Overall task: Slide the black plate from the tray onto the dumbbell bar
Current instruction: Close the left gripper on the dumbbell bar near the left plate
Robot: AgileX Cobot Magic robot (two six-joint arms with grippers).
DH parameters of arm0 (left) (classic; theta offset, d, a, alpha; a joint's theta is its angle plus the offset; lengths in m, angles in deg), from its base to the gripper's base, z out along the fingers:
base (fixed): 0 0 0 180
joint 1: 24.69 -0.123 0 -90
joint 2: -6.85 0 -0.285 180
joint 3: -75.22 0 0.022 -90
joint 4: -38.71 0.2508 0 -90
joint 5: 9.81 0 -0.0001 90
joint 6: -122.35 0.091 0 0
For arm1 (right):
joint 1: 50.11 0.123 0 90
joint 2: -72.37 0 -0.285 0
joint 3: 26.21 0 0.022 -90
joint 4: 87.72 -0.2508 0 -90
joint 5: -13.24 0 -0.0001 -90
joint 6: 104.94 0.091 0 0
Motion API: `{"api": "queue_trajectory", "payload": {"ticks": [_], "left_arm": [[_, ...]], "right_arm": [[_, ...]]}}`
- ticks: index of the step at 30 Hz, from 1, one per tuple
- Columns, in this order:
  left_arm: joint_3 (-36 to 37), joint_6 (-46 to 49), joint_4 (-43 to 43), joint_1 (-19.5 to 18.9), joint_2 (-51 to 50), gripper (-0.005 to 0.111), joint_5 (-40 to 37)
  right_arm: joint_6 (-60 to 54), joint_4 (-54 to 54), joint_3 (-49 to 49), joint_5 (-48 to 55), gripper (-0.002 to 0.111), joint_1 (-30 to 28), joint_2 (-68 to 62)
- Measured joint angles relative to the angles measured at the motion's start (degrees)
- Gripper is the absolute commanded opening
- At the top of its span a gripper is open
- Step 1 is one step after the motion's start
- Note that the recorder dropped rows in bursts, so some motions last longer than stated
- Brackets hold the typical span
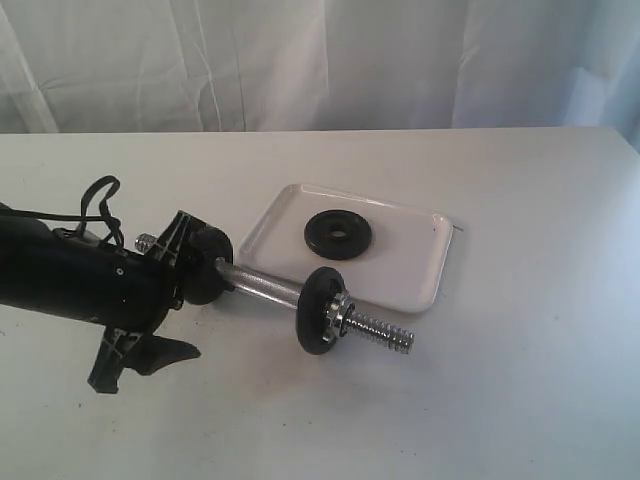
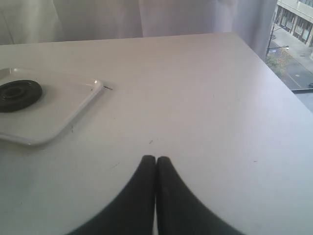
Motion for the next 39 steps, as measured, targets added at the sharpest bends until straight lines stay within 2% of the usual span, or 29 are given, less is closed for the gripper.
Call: {"api": "queue_trajectory", "payload": {"ticks": [9, 18, 24, 30, 39], "left_arm": [[-5.84, 6.62, -3.65, 0.30, -3.58, 0.075, 1.63], [-10.97, 7.21, -5.85, 3.58, -8.95, 0.075, 2.11], [-11.90, 7.21, -7.09, 5.65, -10.70, 0.075, 6.43], [-12.01, 7.21, -7.70, 5.85, -12.03, 0.075, 10.71], [-16.13, 7.45, -7.82, 5.85, -15.62, 0.075, 11.20]], "right_arm": [[0.00, 0.00, 0.00, 0.00, 0.000, 0.00, 0.00], [0.00, 0.00, 0.00, 0.00, 0.000, 0.00, 0.00], [0.00, 0.00, 0.00, 0.00, 0.000, 0.00, 0.00], [0.00, 0.00, 0.00, 0.00, 0.000, 0.00, 0.00], [0.00, 0.00, 0.00, 0.00, 0.000, 0.00, 0.00]]}}
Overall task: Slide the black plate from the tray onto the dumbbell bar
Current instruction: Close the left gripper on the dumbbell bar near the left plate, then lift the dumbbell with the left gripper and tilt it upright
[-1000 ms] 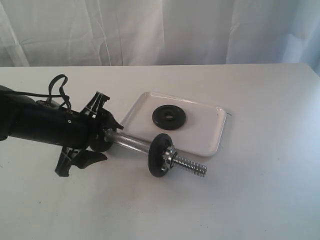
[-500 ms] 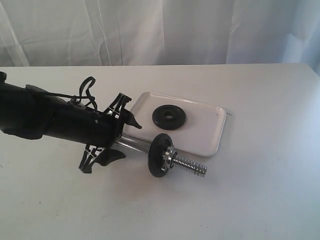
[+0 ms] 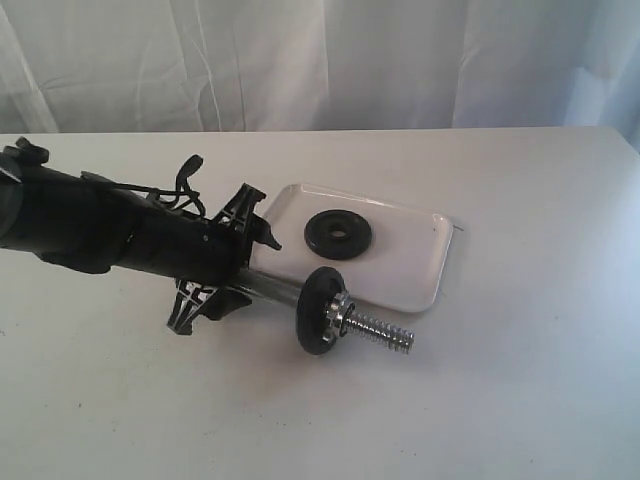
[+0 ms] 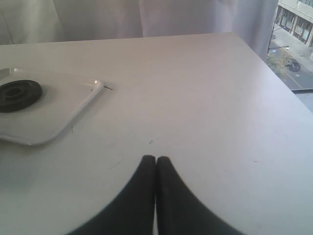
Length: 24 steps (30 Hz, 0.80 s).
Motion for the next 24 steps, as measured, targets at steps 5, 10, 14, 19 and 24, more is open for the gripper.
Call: {"api": "queue_trajectory", "payload": {"ticks": [5, 10, 14, 19, 24], "left_arm": [[-3.20, 0.00, 0.00, 0.00, -2.71, 0.075, -0.58], [-3.31, 0.00, 0.00, 0.00, -3.21, 0.070, 0.32], [-3.80, 0.00, 0.00, 0.00, -3.73, 0.059, 1.96], [-6.48, 0.00, -0.12, 0.00, -7.39, 0.059, -4.36], [-8.25, 0.00, -0.41, 0.00, -8.62, 0.039, -4.87]], "right_arm": [[0.00, 0.00, 0.00, 0.00, 0.000, 0.00, 0.00], [0.00, 0.00, 0.00, 0.00, 0.000, 0.00, 0.00], [0.00, 0.00, 0.00, 0.00, 0.000, 0.00, 0.00], [0.00, 0.00, 0.00, 0.00, 0.000, 0.00, 0.00], [0.00, 0.00, 0.00, 0.00, 0.000, 0.00, 0.00]]}}
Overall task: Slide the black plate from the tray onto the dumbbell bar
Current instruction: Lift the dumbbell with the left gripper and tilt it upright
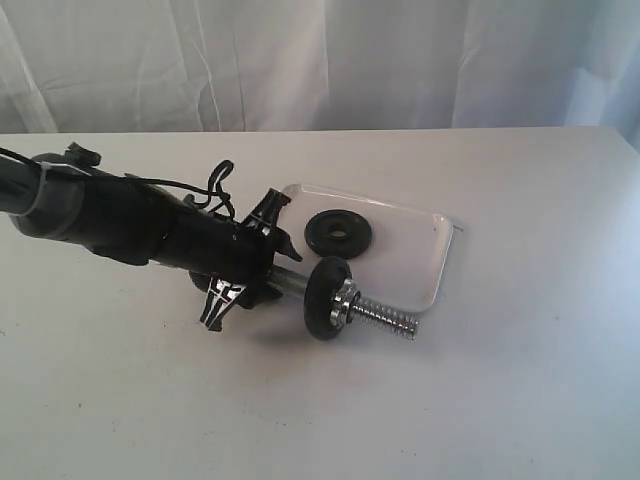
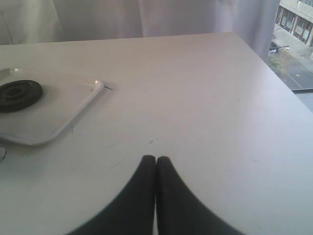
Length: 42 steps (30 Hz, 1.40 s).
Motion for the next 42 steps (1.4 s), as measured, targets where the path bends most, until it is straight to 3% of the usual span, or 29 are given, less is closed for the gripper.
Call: {"api": "queue_trajectory", "payload": {"ticks": [1, 4, 8, 21, 29, 42], "left_arm": [[0.00, 0.05, 0.13, 0.00, 0.00, 0.021, 0.62], [0.26, 0.85, -0.25, 0.14, 0.00, 0.000, 1.77], [0.26, 1.11, 0.73, 0.14, 0.00, 0.000, 2.26], [1.77, 7.84, 17.83, -0.22, 3.80, 0.000, -2.94], [6.05, 8.79, 25.99, -4.39, 6.43, 0.000, -9.09], [6.42, 8.38, 53.63, -5.89, 9.93, 0.000, -22.92]], "right_arm": [[0.00, 0.00, 0.00, 0.00, 0.000, 0.00, 0.00], [0.00, 0.00, 0.00, 0.00, 0.000, 0.00, 0.00], [0.00, 0.00, 0.00, 0.00, 0.000, 0.00, 0.00], [0.00, 0.00, 0.00, 0.00, 0.000, 0.00, 0.00], [0.00, 0.00, 0.00, 0.00, 0.000, 0.00, 0.00], [0.00, 0.00, 0.00, 0.00, 0.000, 0.00, 0.00]]}}
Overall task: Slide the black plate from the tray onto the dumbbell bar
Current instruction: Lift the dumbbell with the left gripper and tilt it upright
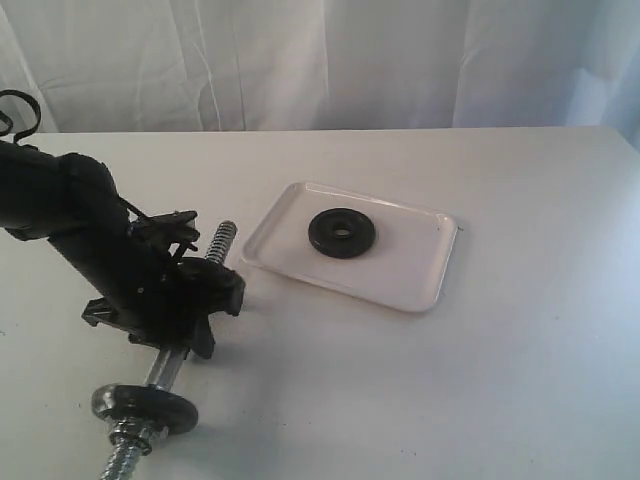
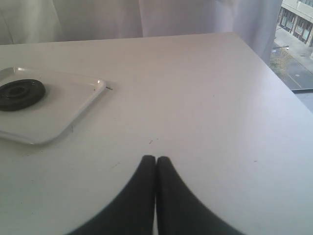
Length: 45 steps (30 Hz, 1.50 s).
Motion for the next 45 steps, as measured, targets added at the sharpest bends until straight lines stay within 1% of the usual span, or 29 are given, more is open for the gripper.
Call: {"api": "queue_trajectory", "payload": {"ticks": [5, 6, 8, 10, 14, 19, 28, 39, 45], "left_arm": [[0.00, -3.61, 9.90, 0.00, 0.80, 0.000, -2.56], [0.00, -4.05, 14.00, 0.00, 1.11, 0.000, -3.26], [0.00, -1.48, 18.27, 0.00, 1.37, 0.000, -4.45], [0.00, 1.73, 20.47, 0.00, 1.49, 0.000, -5.47], [0.15, 2.80, 21.27, 0.00, 1.98, 0.000, -4.56], [0.36, 4.24, 21.48, 0.00, 5.25, 0.000, -2.12], [0.50, 5.49, 21.48, 0.00, 6.41, 0.000, -2.59], [0.71, 7.19, 21.58, 0.00, 12.27, 0.000, -3.42], [2.90, 7.28, 21.58, 0.00, 14.84, 0.000, -2.10]], "right_arm": [[0.00, 0.00, 0.00, 0.00, 0.000, 0.00, 0.00], [0.00, 0.00, 0.00, 0.00, 0.000, 0.00, 0.00], [0.00, 0.00, 0.00, 0.00, 0.000, 0.00, 0.00], [0.00, 0.00, 0.00, 0.00, 0.000, 0.00, 0.00], [0.00, 0.00, 0.00, 0.00, 0.000, 0.00, 0.00], [0.00, 0.00, 0.00, 0.00, 0.000, 0.00, 0.00], [0.00, 0.00, 0.00, 0.00, 0.000, 0.00, 0.00], [-0.20, 0.00, 0.00, 0.00, 0.000, 0.00, 0.00], [-0.52, 0.00, 0.00, 0.00, 0.000, 0.00, 0.00]]}}
